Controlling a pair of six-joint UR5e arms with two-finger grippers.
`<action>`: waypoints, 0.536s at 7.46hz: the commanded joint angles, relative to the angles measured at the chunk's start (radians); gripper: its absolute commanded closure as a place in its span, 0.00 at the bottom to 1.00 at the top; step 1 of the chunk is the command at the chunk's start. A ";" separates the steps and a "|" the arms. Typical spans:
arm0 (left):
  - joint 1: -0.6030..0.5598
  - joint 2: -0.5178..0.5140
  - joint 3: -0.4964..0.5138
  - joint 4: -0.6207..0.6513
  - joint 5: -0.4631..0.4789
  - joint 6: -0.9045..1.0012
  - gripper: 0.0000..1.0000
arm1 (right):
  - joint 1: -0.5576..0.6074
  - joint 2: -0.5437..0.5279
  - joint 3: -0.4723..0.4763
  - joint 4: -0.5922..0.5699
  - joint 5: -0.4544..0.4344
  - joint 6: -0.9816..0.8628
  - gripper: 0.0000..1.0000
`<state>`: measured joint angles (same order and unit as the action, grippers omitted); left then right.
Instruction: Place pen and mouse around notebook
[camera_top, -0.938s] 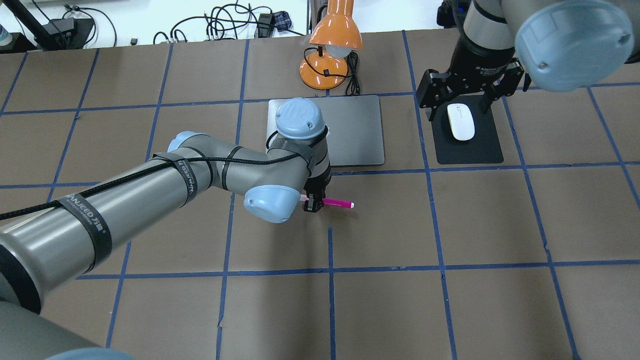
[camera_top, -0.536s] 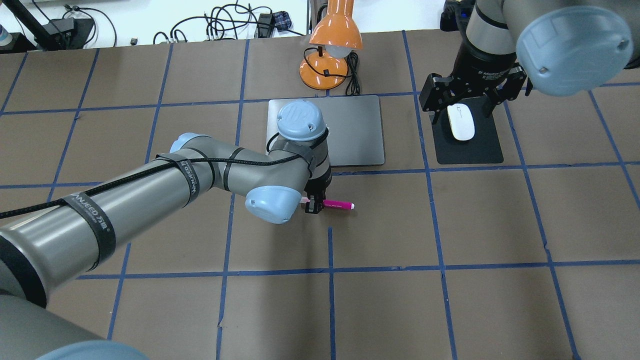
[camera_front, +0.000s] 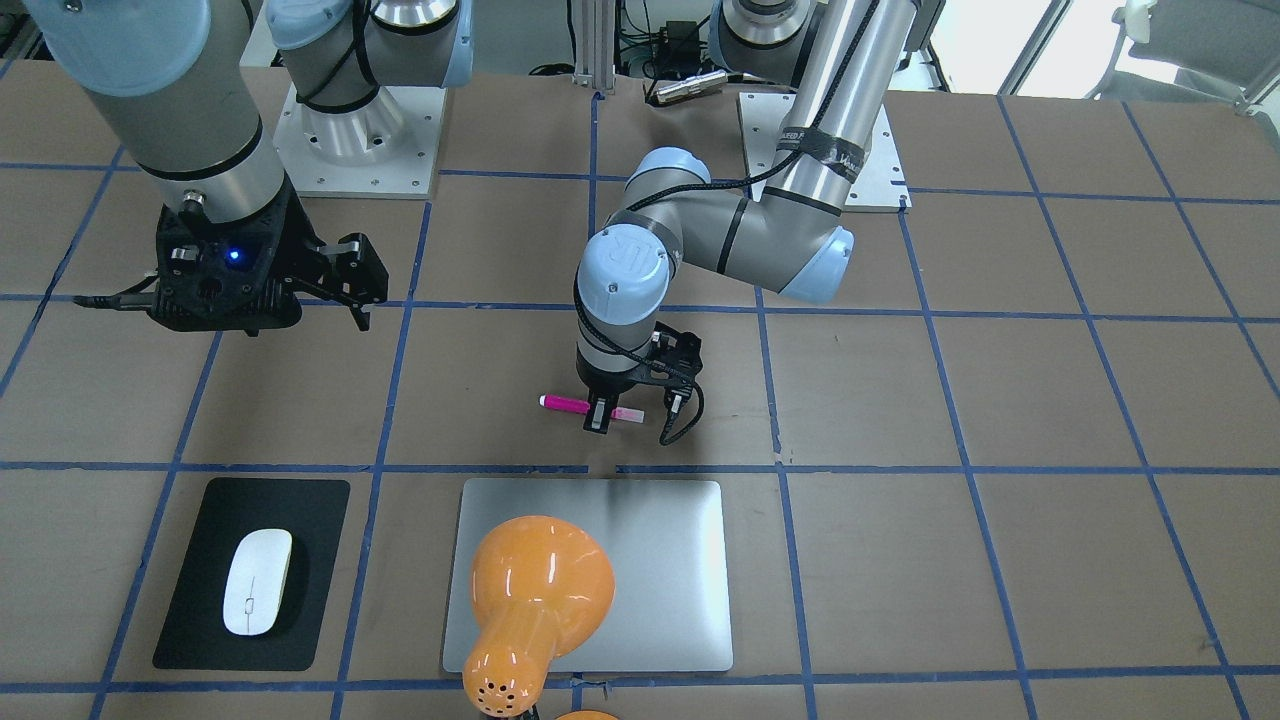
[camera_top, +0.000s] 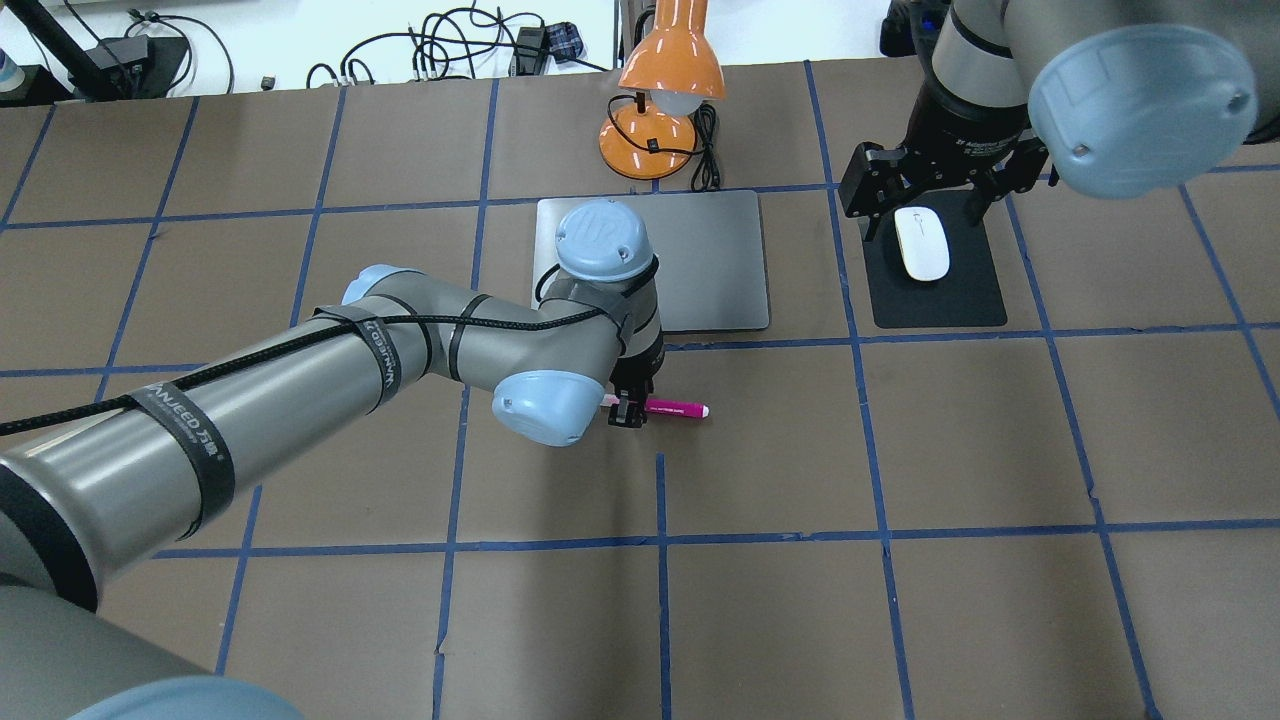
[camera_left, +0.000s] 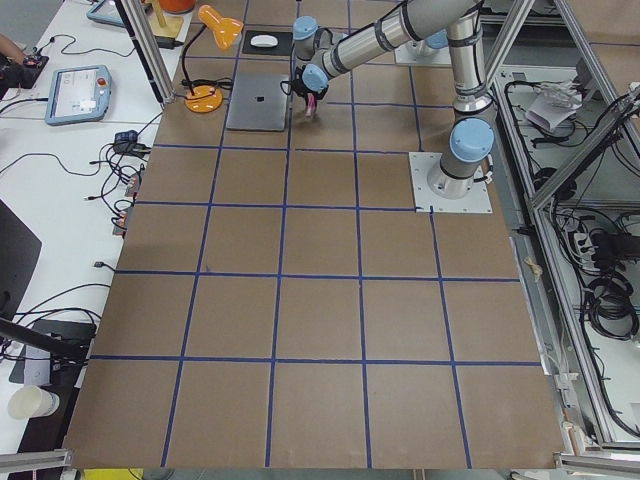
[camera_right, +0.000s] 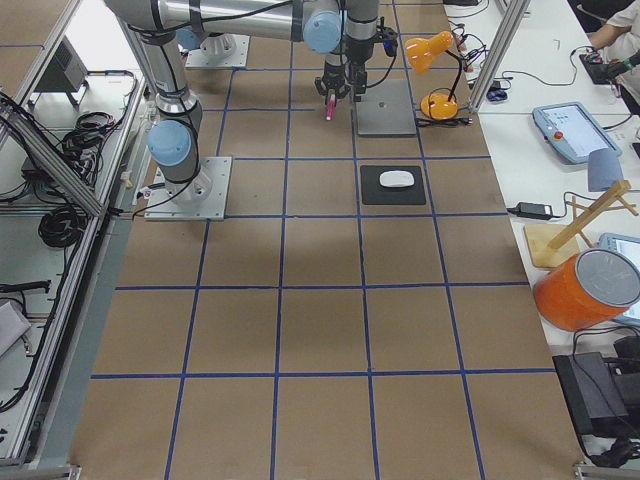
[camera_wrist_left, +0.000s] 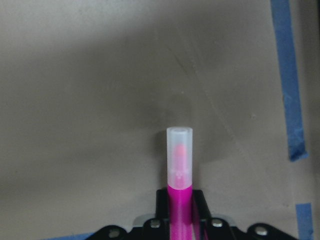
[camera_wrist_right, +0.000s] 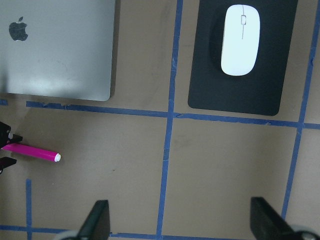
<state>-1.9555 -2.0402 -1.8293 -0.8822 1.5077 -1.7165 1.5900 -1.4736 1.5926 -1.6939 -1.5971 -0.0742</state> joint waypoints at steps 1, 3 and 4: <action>0.010 0.034 0.008 -0.007 0.005 0.195 0.00 | -0.001 -0.001 0.000 -0.003 0.002 -0.001 0.00; 0.085 0.067 0.008 -0.018 0.020 0.566 0.00 | -0.002 -0.004 0.001 0.002 0.002 -0.001 0.00; 0.140 0.092 0.011 -0.017 0.020 0.763 0.00 | -0.004 -0.004 -0.002 -0.001 0.005 -0.001 0.00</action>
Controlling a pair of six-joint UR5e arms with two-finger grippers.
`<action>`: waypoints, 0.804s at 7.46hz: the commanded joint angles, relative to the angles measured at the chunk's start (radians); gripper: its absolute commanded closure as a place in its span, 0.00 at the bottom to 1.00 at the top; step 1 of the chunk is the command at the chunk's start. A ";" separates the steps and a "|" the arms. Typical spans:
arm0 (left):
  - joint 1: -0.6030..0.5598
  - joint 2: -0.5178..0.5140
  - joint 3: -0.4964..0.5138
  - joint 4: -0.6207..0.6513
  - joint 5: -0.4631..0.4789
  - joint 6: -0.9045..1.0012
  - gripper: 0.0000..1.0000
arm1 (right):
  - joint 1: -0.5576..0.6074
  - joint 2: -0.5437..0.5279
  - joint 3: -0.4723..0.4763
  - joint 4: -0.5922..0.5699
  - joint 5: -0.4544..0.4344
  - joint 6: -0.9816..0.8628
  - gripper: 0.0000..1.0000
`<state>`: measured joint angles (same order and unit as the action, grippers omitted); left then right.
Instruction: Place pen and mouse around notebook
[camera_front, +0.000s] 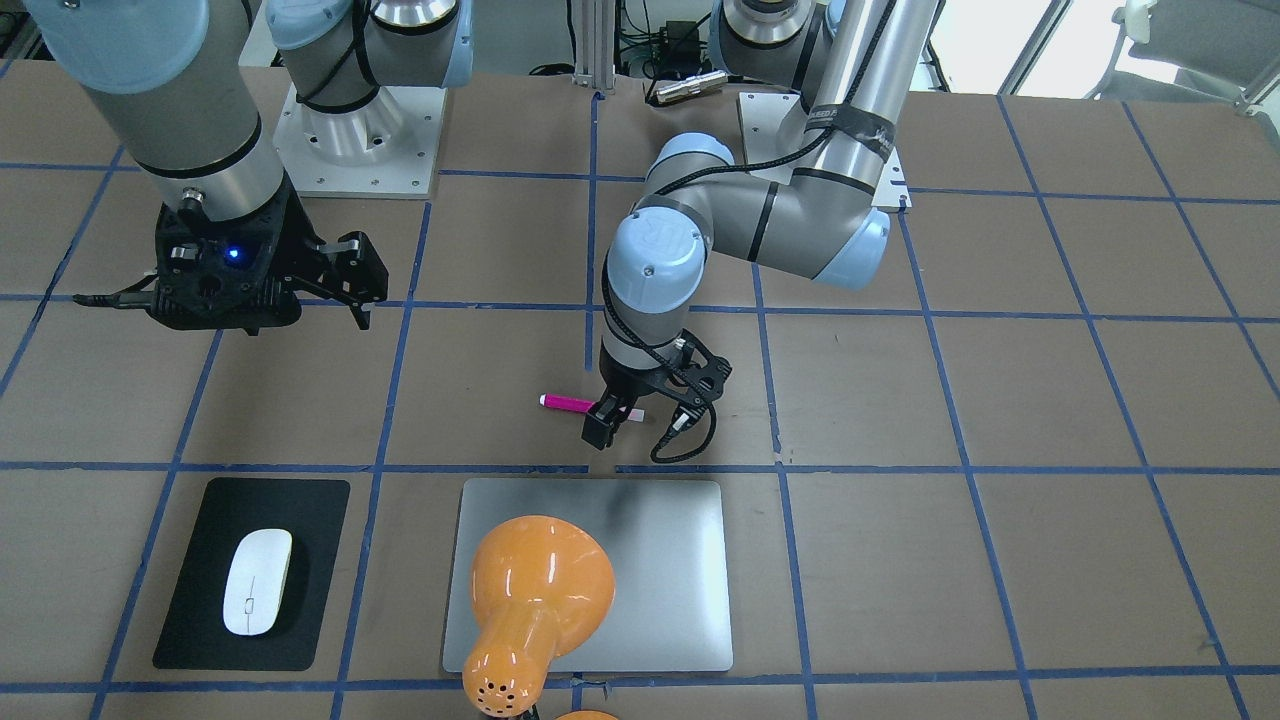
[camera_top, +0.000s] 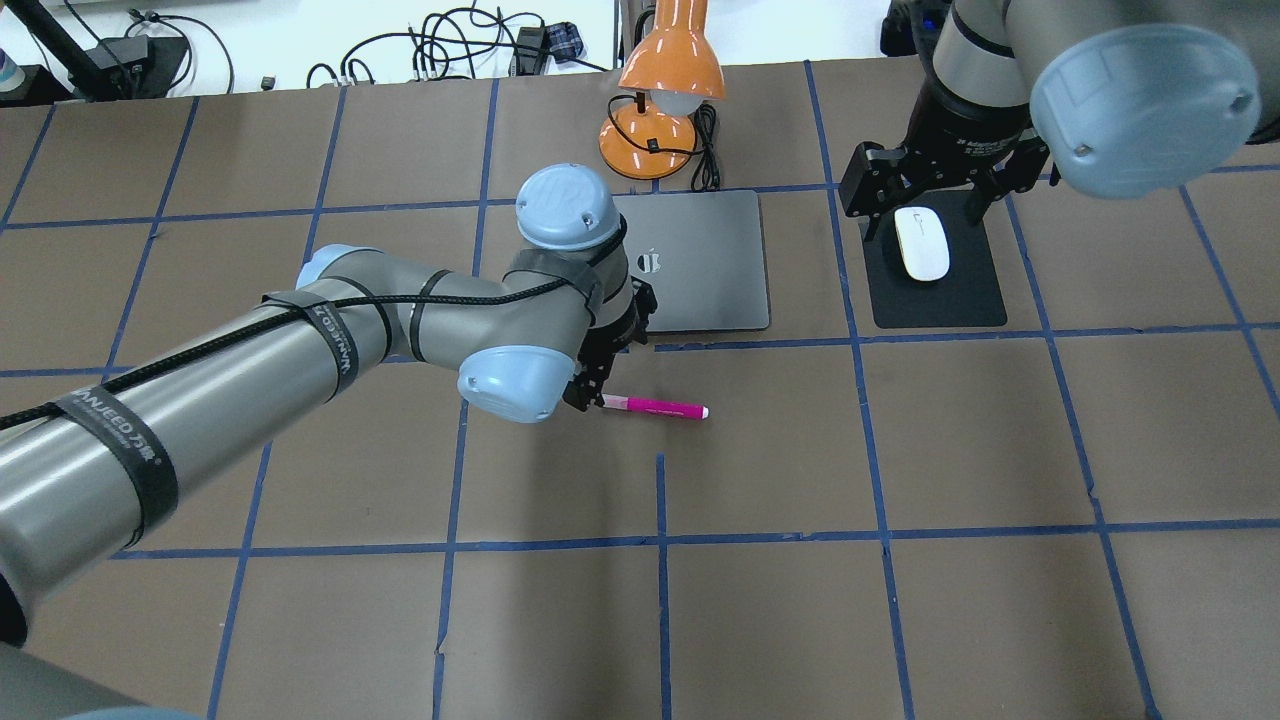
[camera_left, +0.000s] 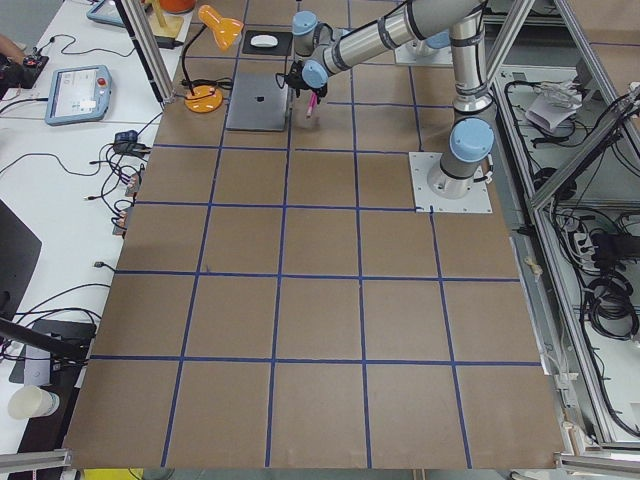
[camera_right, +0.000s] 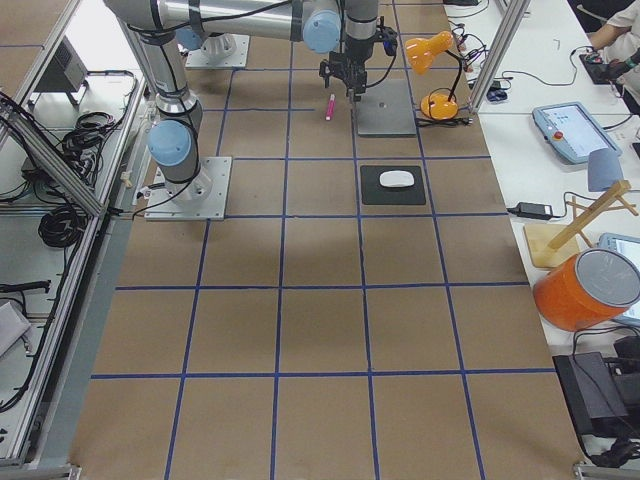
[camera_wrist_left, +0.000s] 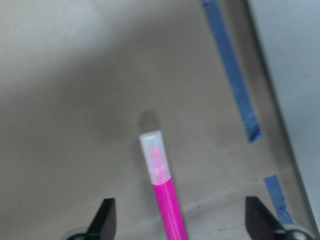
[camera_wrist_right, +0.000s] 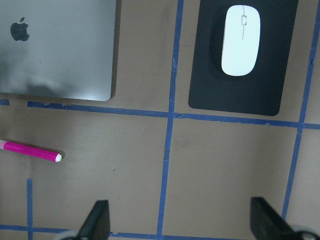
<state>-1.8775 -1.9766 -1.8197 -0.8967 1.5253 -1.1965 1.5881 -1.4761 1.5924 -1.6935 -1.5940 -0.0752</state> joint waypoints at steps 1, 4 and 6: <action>0.117 0.059 0.000 -0.010 0.003 0.411 0.00 | -0.002 -0.001 0.001 0.000 0.011 0.000 0.00; 0.204 0.149 0.014 -0.063 0.002 0.951 0.00 | -0.002 -0.003 -0.002 0.000 0.012 0.000 0.00; 0.308 0.215 0.071 -0.268 0.013 1.085 0.00 | -0.002 -0.003 -0.003 0.000 0.011 0.000 0.00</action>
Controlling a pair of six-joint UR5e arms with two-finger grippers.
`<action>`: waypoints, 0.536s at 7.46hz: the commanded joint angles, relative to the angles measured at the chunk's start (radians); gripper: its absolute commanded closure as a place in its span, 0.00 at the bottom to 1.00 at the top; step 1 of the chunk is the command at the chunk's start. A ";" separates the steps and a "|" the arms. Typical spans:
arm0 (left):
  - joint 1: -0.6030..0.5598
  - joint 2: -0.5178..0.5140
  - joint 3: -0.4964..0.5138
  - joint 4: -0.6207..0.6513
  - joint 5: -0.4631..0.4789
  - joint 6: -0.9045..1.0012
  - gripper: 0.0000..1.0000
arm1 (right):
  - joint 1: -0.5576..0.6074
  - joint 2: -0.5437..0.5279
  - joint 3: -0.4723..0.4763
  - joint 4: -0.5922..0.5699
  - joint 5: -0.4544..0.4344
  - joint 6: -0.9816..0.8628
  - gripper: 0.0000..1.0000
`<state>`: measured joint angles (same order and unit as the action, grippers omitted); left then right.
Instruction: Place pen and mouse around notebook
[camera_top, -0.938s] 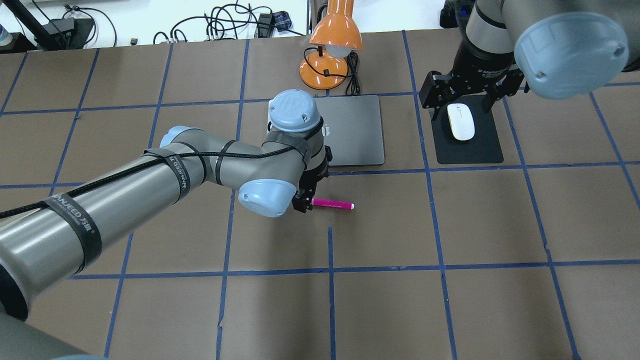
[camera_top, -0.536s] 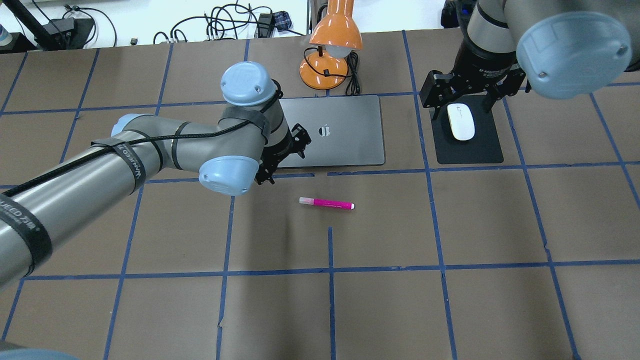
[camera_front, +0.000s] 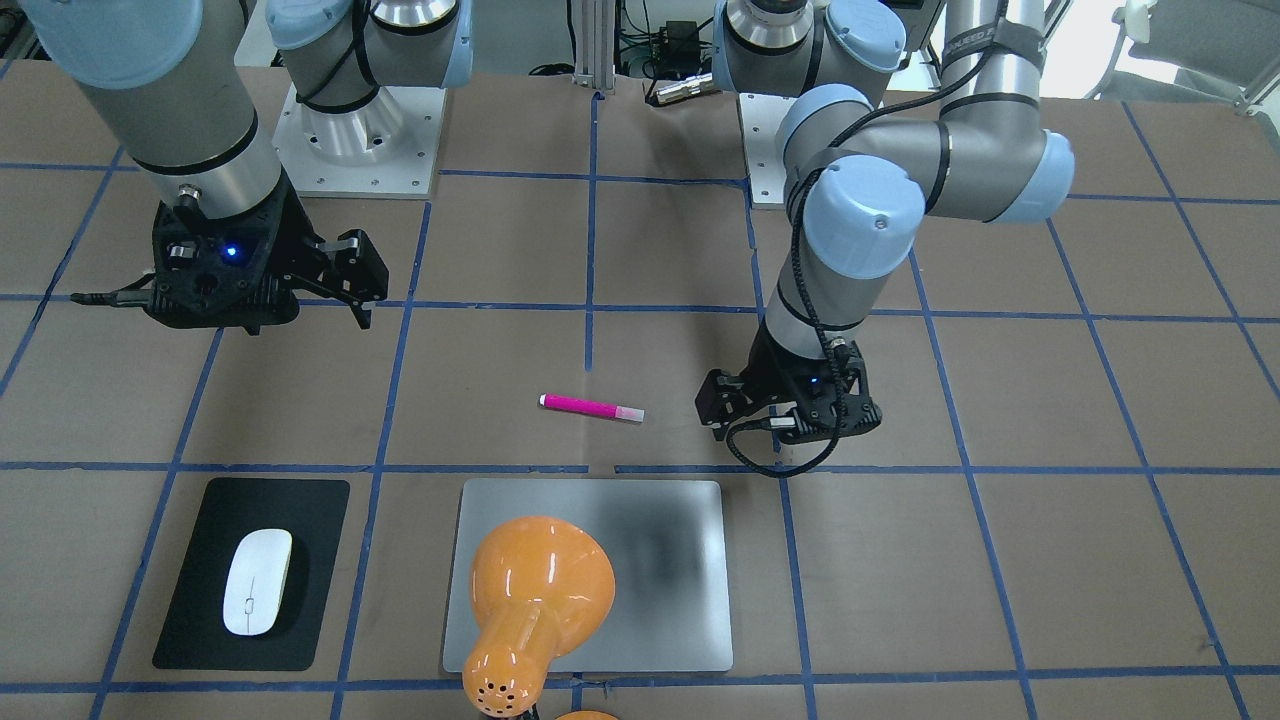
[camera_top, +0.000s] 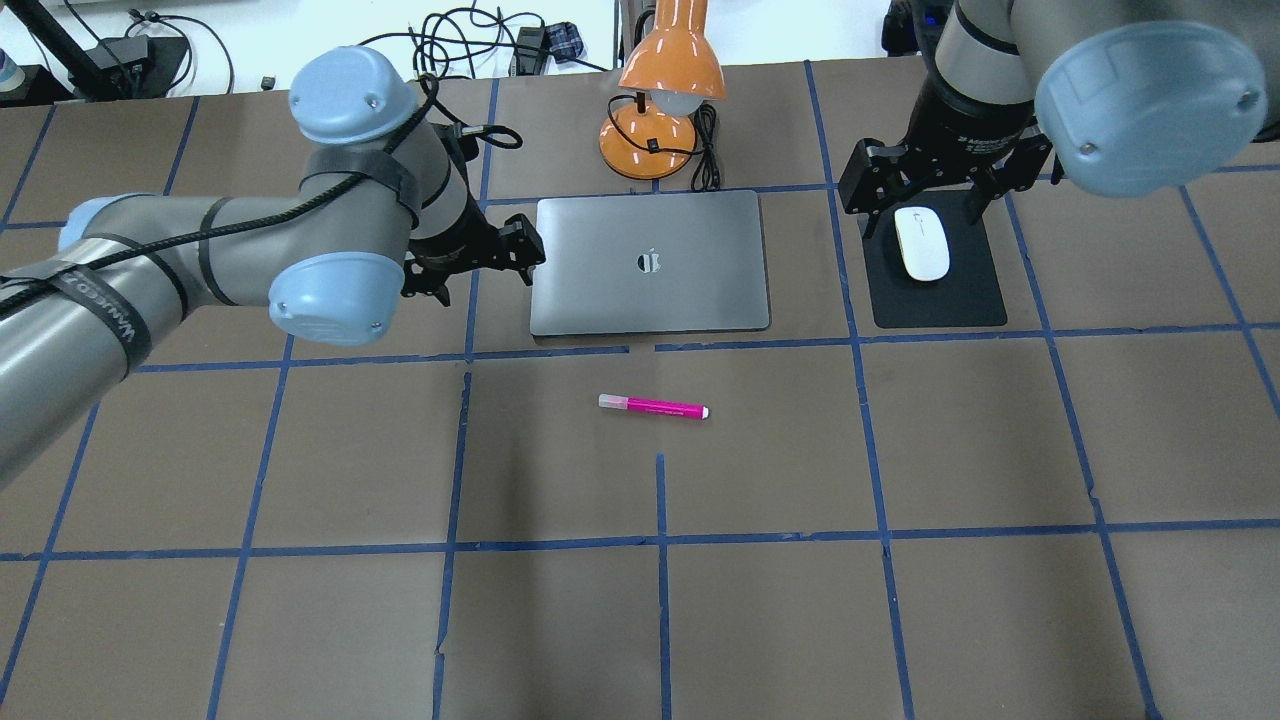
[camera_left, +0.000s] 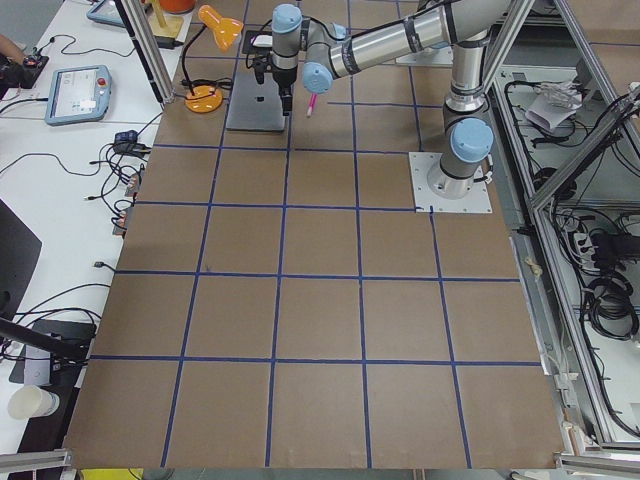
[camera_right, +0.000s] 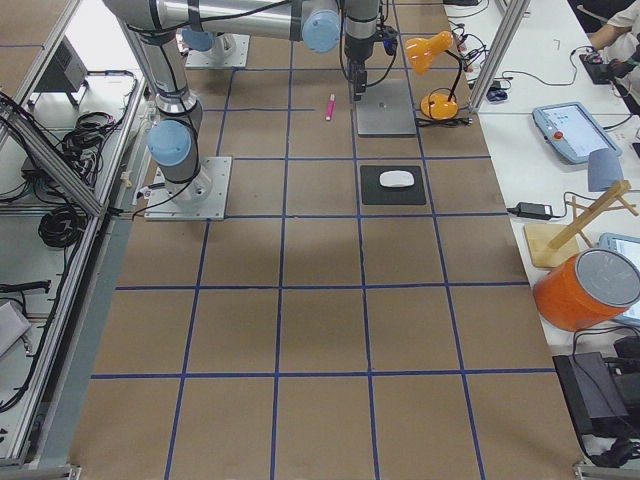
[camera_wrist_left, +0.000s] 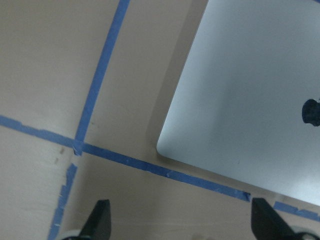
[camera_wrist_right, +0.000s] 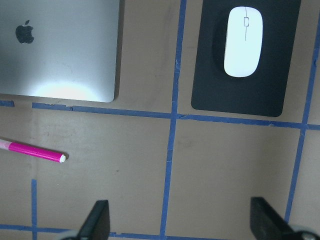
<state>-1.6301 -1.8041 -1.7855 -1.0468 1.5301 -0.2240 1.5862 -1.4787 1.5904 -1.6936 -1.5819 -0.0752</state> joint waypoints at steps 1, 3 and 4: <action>0.078 0.077 0.091 -0.242 0.093 0.206 0.00 | 0.000 0.000 -0.001 0.002 -0.006 0.000 0.00; 0.102 0.139 0.185 -0.495 0.105 0.239 0.00 | 0.000 0.000 -0.001 0.002 -0.004 0.000 0.00; 0.125 0.161 0.193 -0.506 0.094 0.323 0.00 | 0.000 0.000 -0.001 0.002 -0.004 0.000 0.00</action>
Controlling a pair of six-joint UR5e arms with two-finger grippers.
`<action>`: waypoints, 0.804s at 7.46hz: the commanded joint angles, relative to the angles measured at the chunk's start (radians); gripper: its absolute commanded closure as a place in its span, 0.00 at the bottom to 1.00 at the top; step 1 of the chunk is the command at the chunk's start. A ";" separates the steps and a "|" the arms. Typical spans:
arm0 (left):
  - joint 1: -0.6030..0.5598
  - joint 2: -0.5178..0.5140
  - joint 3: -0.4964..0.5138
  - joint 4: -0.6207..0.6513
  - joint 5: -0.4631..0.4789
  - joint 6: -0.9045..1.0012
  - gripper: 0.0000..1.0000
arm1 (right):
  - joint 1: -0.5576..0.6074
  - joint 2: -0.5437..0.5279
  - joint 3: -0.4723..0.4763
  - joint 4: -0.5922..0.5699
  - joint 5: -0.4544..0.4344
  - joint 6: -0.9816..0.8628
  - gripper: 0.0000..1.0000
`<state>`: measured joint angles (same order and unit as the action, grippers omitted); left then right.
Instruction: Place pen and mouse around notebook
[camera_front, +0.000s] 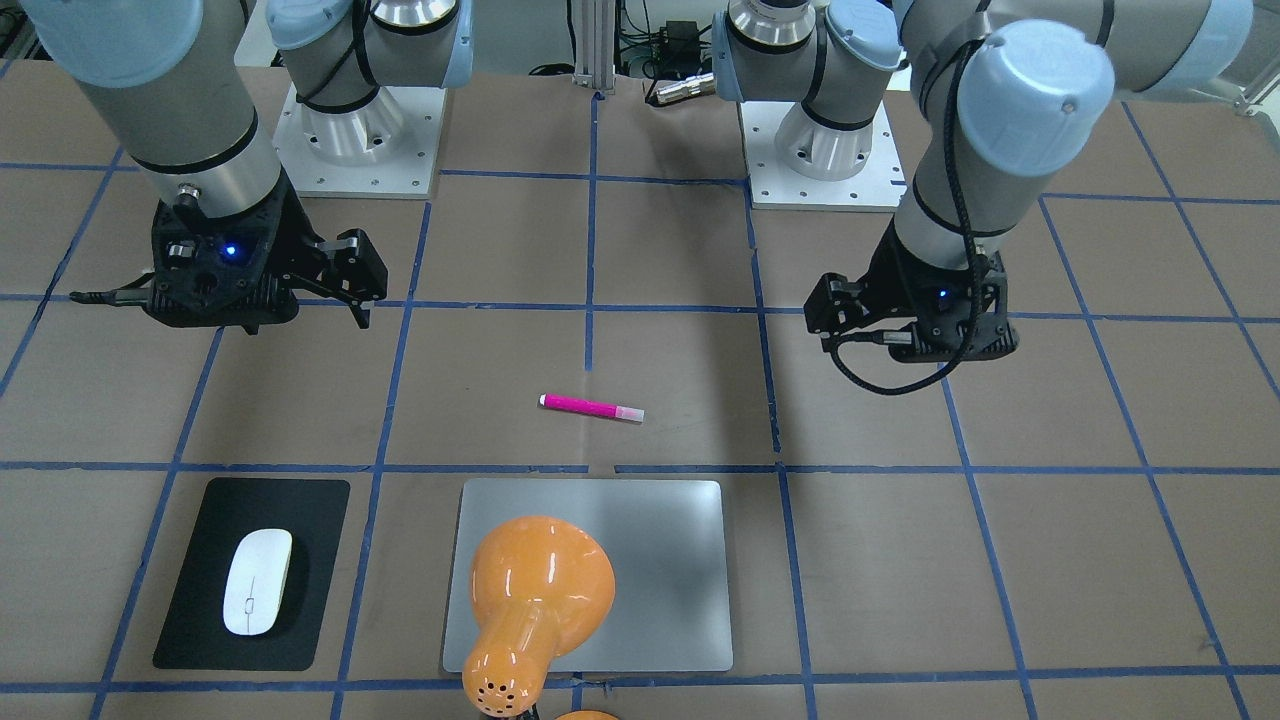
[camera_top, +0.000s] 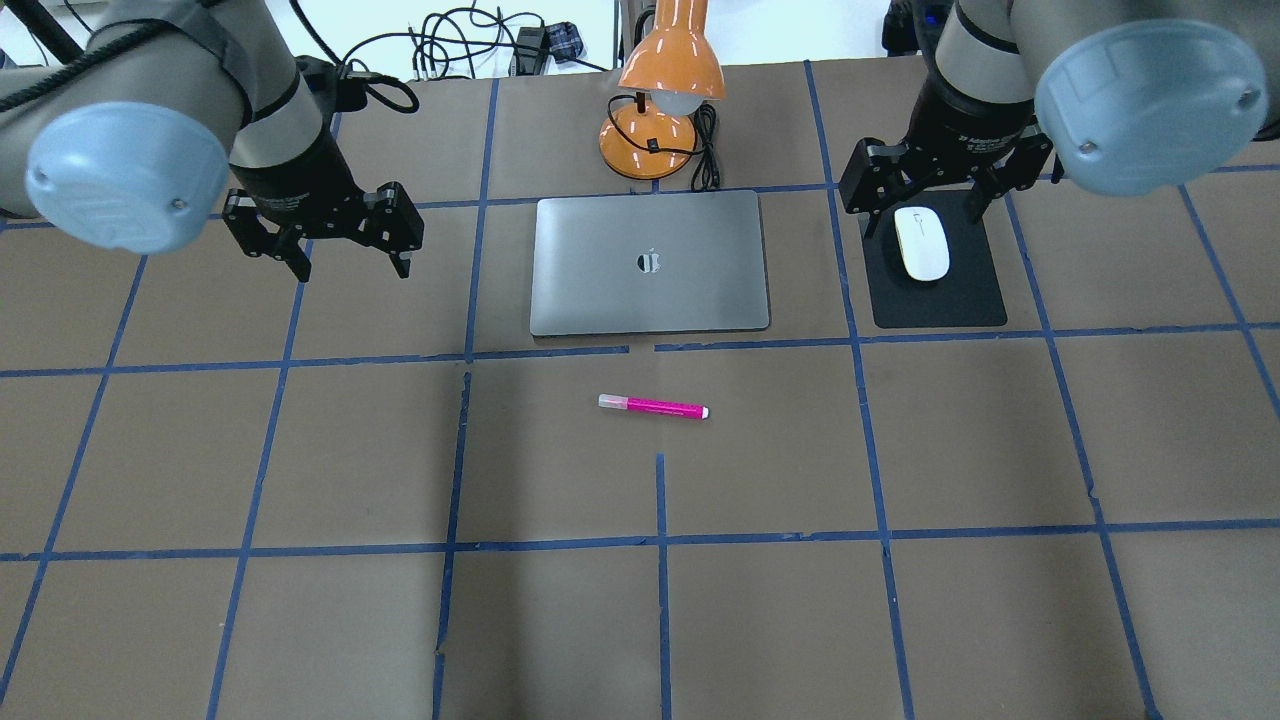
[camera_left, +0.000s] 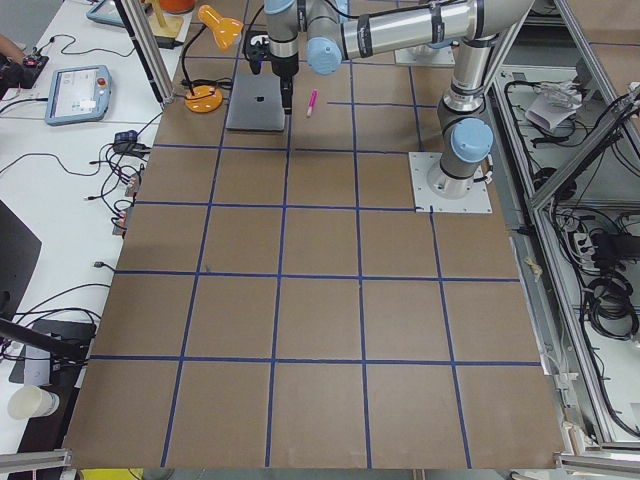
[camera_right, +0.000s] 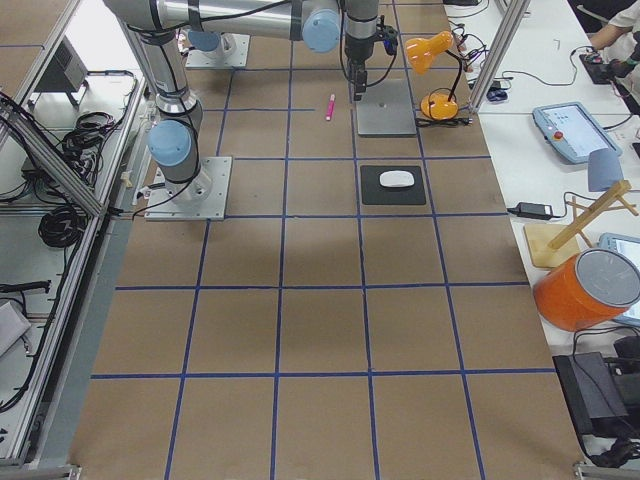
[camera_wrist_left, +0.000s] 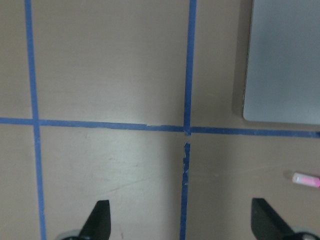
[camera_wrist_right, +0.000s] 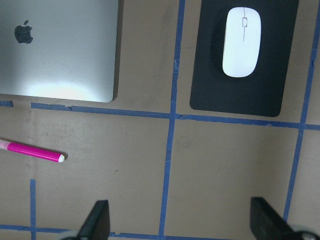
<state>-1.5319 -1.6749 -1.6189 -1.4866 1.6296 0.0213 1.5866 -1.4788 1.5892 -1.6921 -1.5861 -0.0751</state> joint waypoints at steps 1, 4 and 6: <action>0.039 0.050 0.027 -0.086 -0.075 0.092 0.00 | 0.000 0.000 0.001 0.000 0.000 0.000 0.00; 0.041 0.076 0.024 -0.096 -0.070 0.097 0.00 | 0.001 0.000 0.001 0.000 0.000 0.000 0.00; 0.039 0.078 0.011 -0.096 -0.068 0.097 0.00 | 0.000 0.000 0.003 0.000 0.000 0.000 0.00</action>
<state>-1.4918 -1.5989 -1.6002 -1.5821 1.5610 0.1177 1.5865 -1.4788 1.5912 -1.6920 -1.5861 -0.0752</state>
